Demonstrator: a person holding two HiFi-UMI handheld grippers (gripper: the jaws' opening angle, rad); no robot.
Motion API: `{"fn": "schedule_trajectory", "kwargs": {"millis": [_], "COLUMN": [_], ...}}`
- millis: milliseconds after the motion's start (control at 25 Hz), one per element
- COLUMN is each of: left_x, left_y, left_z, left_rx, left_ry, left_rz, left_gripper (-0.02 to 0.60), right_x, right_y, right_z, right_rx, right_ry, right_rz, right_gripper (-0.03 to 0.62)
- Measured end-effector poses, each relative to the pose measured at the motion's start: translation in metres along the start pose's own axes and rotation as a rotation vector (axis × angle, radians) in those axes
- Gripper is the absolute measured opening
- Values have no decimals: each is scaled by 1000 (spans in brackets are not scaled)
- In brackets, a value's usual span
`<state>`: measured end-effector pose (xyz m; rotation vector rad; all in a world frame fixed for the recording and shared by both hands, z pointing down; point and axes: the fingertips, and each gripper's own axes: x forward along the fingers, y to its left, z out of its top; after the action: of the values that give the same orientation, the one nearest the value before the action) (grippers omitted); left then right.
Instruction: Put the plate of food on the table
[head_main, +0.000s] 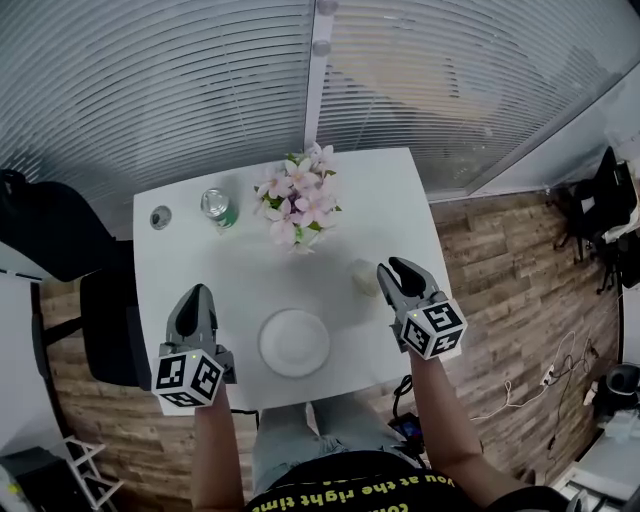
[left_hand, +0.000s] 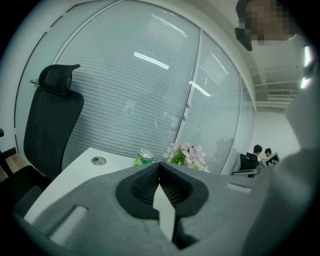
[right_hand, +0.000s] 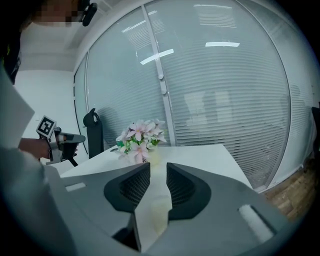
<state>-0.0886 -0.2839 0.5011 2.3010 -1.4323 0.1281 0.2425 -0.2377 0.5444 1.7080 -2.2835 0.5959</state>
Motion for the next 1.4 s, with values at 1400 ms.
{"fn": "schedule_trajectory", "kwargs": {"millis": [1400], "left_x": [8], "left_y": [-5], "left_z": [-22], "left_rx": [16], "left_ry": [52], "left_rz": [-29], "left_gripper": [0], "right_x": [51], "right_y": [-3], "right_z": [-108], "right_rx": [-217], "right_ry": [348], "right_rz": [106], "right_gripper": [347]}}
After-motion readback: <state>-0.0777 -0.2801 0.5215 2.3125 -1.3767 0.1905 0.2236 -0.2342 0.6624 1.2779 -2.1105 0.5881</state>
